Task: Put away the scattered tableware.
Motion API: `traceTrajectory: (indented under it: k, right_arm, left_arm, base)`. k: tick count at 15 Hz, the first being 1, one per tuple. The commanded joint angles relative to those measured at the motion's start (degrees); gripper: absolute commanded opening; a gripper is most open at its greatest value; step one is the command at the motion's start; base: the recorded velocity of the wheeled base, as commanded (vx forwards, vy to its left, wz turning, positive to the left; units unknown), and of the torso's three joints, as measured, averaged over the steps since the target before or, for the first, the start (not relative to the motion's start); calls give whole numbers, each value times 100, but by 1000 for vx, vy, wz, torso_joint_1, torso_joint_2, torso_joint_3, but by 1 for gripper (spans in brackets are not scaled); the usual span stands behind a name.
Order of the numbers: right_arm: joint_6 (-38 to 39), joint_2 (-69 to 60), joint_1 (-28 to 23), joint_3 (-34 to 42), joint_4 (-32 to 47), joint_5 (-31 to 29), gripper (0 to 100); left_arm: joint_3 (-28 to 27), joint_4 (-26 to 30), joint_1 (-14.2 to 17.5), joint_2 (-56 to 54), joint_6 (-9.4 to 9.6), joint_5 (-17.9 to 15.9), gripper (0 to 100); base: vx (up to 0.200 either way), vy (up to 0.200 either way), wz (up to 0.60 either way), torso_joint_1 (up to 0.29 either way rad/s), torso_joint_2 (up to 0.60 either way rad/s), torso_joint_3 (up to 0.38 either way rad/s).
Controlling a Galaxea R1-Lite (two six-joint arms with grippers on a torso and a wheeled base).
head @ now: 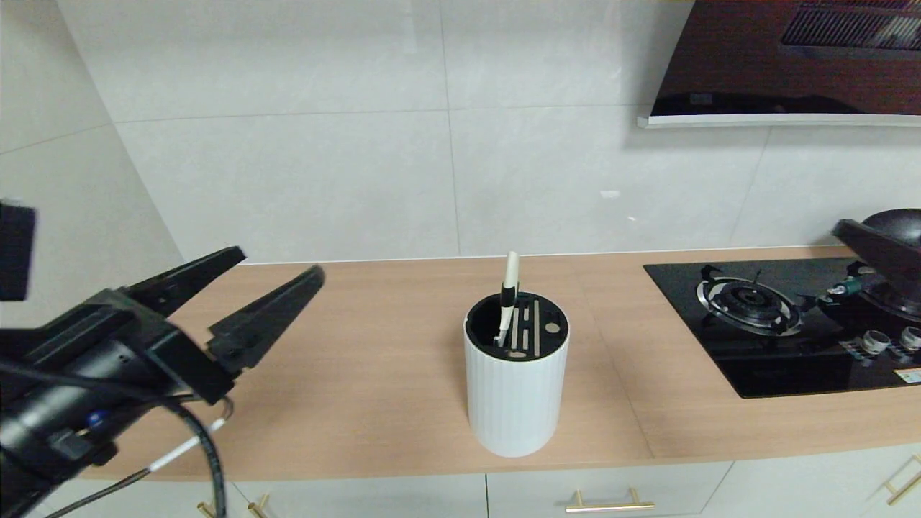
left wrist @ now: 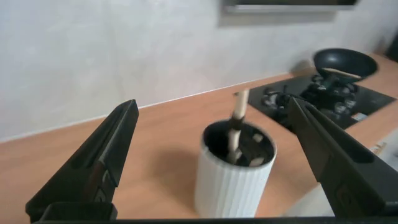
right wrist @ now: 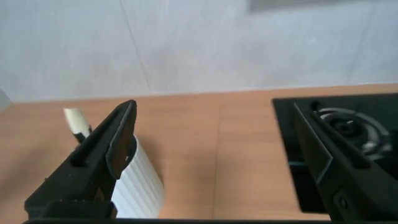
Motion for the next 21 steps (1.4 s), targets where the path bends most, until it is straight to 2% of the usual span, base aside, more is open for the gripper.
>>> traceTrajectory:
  k: [1,2,3,4,5,6,7,9,12,13,14,16,18,19,20,21]
  right_arm:
    - [-1,-1649,-817,720,67,39,100]
    - [-1,-2115,-879,843,313,39,100]
    - [-1,-2563,-879,825,779,56,100]
    - [-1,-2994,-879,746,1368,162,100]
    - [-1,-3389,-888,702,1869,311,100]
    - [-1,-3495,-888,702,1983,337,100]
    - [-10,-4013,-897,702,2519,408,100]
    - [-36,-4496,-1020,728,2924,680,100]
    - [-247,-5112,-1362,720,3565,970,100]
    - [-361,-5120,-1538,755,3609,944,100]
    - [-326,-5120,-1723,746,3609,944,100]
    - [-352,-5120,-1793,746,3600,900,100]
    - [-361,-5156,-2030,763,3556,777,100]
    - [-423,-5560,-2540,974,3653,953,100]
    - [-660,-5595,-2523,1273,3627,944,100]
    - [-950,-5648,-2505,1449,3556,794,100]
  left_arm:
    - [659,1122,630,-2320,-353,-8,100]
    - [651,1957,648,-3111,-511,-34,100]
    - [598,2792,797,-3726,-572,-52,100]
    - [607,3531,1078,-4289,-590,-122,100]
    - [642,4102,1316,-4833,-608,-333,100]
    - [651,4234,1386,-4983,-608,-403,100]
    - [659,4822,1755,-5651,-678,-728,100]
    - [703,5262,1983,-6187,-704,-869,100]
    - [1028,4910,1983,-6178,-695,-403,100]
    - [1187,4612,2115,-6169,-678,-315,100]
    - [1204,4594,2397,-6275,-687,-359,100]
    - [1336,4787,2651,-6723,-669,-535,100]
    - [1661,4656,2651,-6723,-660,-78,100]
    - [2048,4480,2651,-6723,-318,511,100]
    - [2048,4691,2651,-6723,-142,766,100]
    - [2039,4884,2651,-6723,-54,924,100]
  base:
    - [0,0,0,0,0,0]
    - [0,0,0,0,0,0]
    - [0,0,0,0,0,0]
    - [0,0,0,0,0,0]
    - [0,0,0,0,0,0]
    - [0,0,0,0,0,0]
    - [0,0,0,0,0,0]
    - [0,0,0,0,0,0]
    - [0,0,0,0,0,0]
    - [0,0,0,0,0,0]
    - [0,0,0,0,0,0]
    - [0,0,0,0,0,0]
    - [0,0,0,0,0,0]
    - [0,0,0,0,0,0]
    - [0,0,0,0,0,0]
    - [0,0,0,0,0,0]
